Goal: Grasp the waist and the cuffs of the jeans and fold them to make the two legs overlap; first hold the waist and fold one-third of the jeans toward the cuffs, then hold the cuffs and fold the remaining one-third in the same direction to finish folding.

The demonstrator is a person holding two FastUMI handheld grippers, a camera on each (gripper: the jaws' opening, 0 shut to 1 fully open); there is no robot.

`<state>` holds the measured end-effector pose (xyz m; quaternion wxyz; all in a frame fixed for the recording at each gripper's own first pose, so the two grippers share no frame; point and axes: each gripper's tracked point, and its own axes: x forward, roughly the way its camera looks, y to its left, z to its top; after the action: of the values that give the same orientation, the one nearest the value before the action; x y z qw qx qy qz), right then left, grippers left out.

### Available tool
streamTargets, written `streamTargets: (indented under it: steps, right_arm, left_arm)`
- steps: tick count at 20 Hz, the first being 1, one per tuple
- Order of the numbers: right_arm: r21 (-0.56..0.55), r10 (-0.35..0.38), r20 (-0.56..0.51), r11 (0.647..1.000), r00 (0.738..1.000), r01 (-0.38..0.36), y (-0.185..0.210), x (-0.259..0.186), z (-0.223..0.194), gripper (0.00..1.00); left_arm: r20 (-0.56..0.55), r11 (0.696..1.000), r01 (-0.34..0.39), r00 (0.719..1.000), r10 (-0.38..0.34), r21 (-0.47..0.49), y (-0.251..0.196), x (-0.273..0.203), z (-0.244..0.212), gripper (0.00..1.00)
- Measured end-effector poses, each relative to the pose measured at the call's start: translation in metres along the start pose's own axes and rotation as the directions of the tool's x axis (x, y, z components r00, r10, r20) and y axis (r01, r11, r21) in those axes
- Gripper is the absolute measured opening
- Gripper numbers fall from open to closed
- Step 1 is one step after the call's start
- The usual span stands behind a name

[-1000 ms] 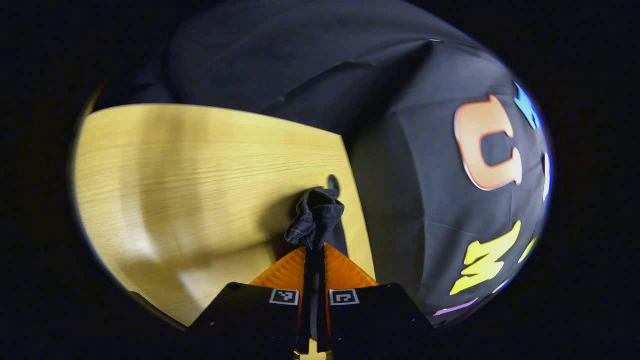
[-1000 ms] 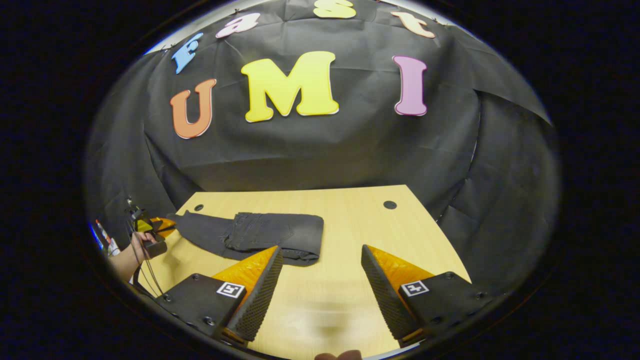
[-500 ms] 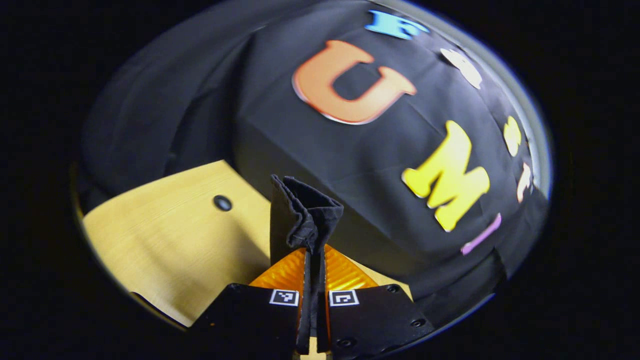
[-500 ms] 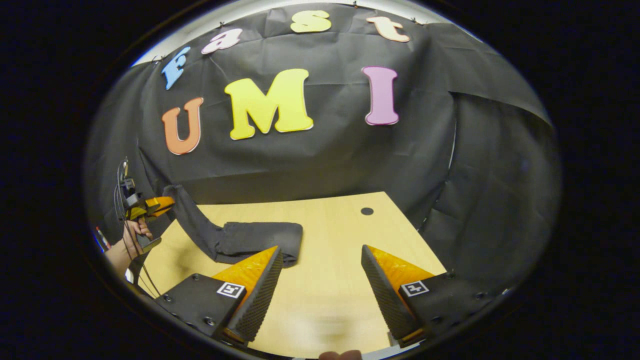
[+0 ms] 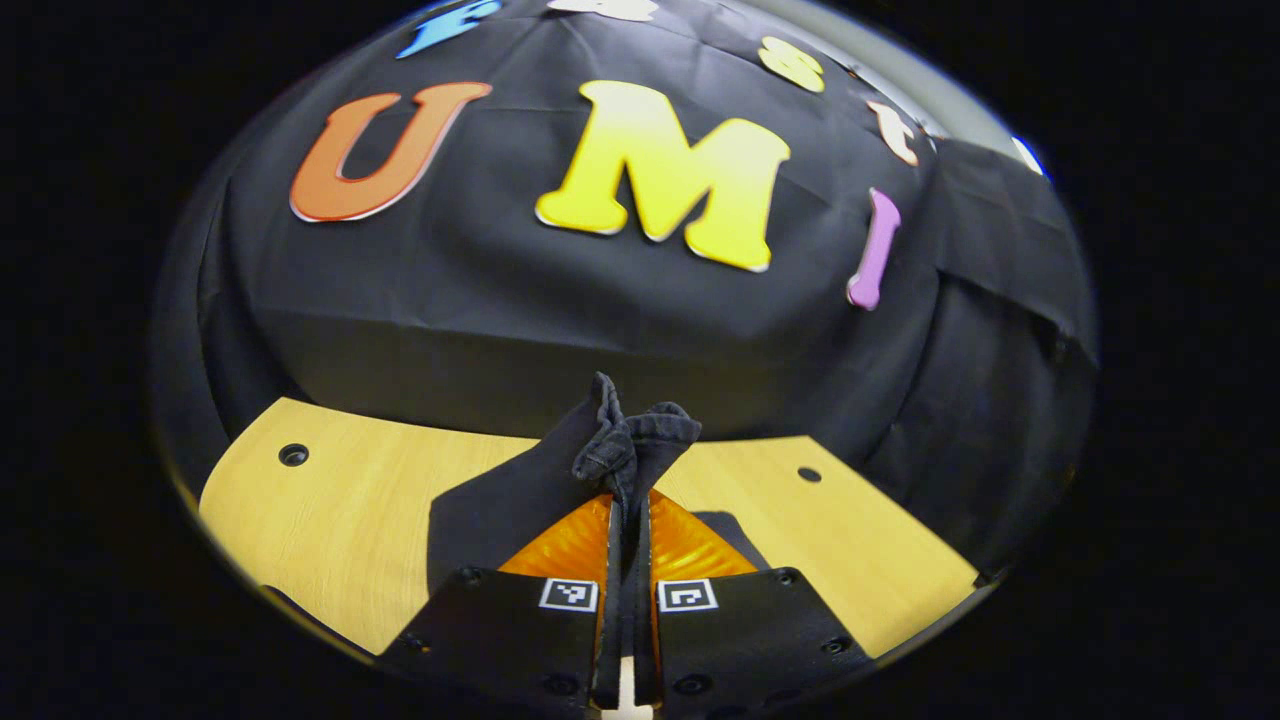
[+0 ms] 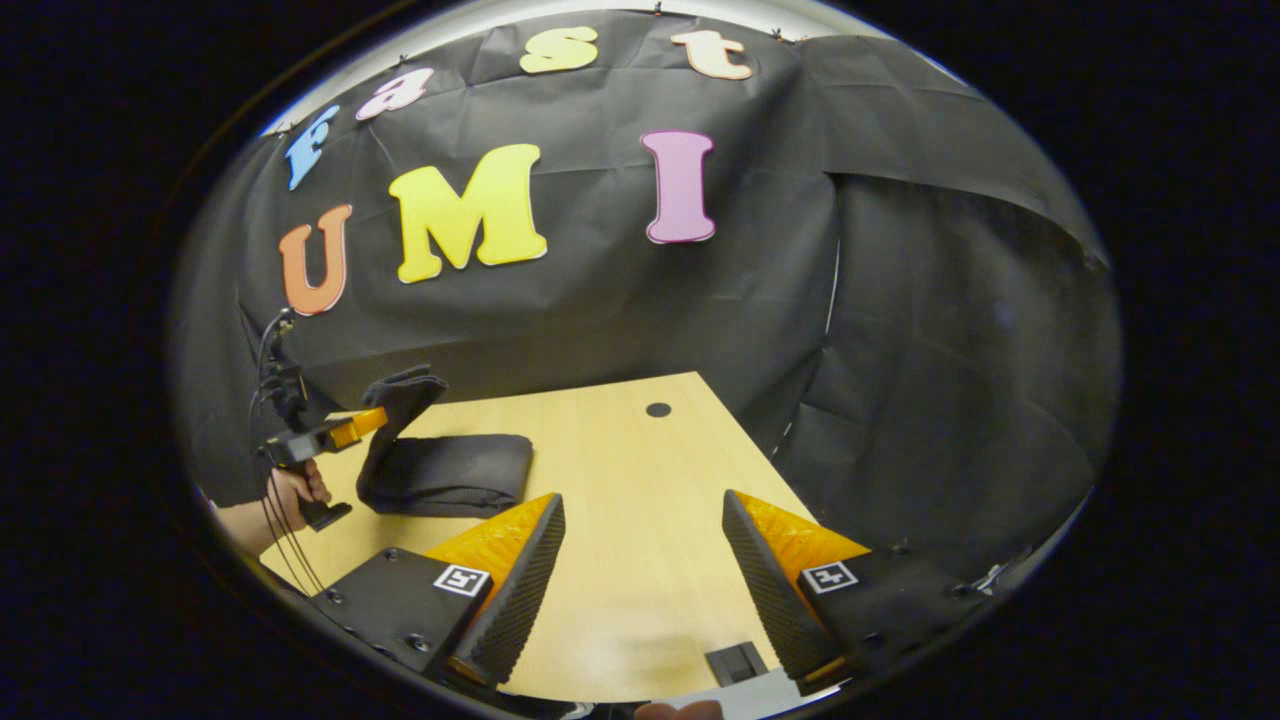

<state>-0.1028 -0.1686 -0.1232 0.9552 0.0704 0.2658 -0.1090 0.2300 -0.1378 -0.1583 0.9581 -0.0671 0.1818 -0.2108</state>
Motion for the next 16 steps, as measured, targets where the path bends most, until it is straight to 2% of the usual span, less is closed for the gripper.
streamTargets:
  steps: [4,7,9,10,12,13,14,15,16]
  right_arm:
    - [0.012,-0.016,-0.025,1.0,1.0,0.017,-0.017,0.006,-0.006,0.97]
    - [-0.006,-0.015,-0.044,1.0,0.999,0.015,-0.021,0.012,-0.009,1.0]
    - [-0.014,-0.012,-0.055,1.0,0.998,0.011,-0.021,0.017,-0.01,0.97]
    - [-0.017,-0.01,-0.058,1.0,0.998,0.009,-0.022,0.019,-0.01,1.0]
    - [-0.02,-0.003,-0.065,1.0,0.998,0.001,-0.021,0.022,-0.01,0.97]
    - [-0.024,0.002,-0.07,1.0,0.998,-0.003,-0.02,0.023,-0.01,0.97]
    - [-0.029,0.007,-0.071,1.0,0.997,-0.009,-0.018,0.025,-0.01,1.0]
    - [-0.035,0.014,-0.069,0.999,0.998,-0.016,-0.015,0.027,-0.01,0.97]
    - [-0.04,0.02,-0.069,0.999,0.997,-0.022,-0.014,0.028,-0.01,1.0]
  left_arm:
    - [-0.047,0.994,-0.012,0.999,0.018,0.111,-0.016,0.021,-0.037,0.08]
    - [-0.147,0.986,0.006,0.989,0.019,0.168,-0.023,0.035,-0.079,0.1]
    - [-0.189,0.982,0.011,0.982,0.025,0.187,-0.028,0.038,-0.099,0.13]
    - [-0.191,0.982,0.004,0.981,0.033,0.189,-0.029,0.038,-0.102,0.14]
    - [-0.183,0.985,0.002,0.983,0.03,0.173,-0.034,0.04,-0.103,0.19]
    - [-0.179,0.986,-0.013,0.983,0.043,0.164,-0.035,0.039,-0.102,0.16]
    - [-0.181,0.989,-0.009,0.983,0.036,0.146,-0.038,0.039,-0.103,0.38]
    - [-0.182,0.992,-0.006,0.983,0.029,0.127,-0.041,0.038,-0.103,0.57]
    - [-0.179,0.995,-0.004,0.984,0.022,0.102,-0.045,0.035,-0.102,0.54]
